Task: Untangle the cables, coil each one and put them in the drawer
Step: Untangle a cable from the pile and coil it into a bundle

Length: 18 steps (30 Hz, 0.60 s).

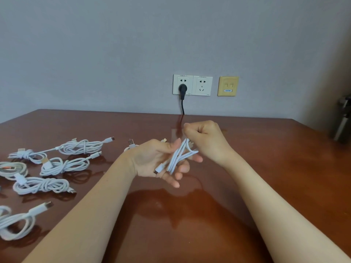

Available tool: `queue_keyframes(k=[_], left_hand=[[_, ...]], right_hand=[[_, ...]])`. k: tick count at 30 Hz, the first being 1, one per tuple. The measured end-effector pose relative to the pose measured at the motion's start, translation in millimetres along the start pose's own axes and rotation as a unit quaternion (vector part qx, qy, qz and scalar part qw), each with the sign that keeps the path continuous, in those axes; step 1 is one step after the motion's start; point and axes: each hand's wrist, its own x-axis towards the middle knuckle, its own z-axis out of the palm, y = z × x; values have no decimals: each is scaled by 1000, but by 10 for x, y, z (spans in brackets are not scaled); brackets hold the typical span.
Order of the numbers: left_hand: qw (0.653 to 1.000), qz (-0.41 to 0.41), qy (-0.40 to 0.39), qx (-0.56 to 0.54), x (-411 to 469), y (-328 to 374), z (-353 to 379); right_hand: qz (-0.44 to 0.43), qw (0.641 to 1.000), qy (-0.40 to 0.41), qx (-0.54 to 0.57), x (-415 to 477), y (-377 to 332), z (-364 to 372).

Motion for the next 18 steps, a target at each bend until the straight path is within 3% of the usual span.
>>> queue_keyframes(k=[4,7,10,14,18], left_hand=[[998,-3,50,24,4,63,32],[984,-6,149,101,29,131,76],[942,17,265,206,80,190,170],[851,83,382,352,264,164,350],[838,106,399,357,345,101,388]], right_hand=[[9,997,18,-70,17,28,-8],[37,989,40,-134,9,39,-17],[75,979,83,-169,19,66,-16],[110,964,141,-196,26,141,-52],[96,960,139,-223,13,174,-100]])
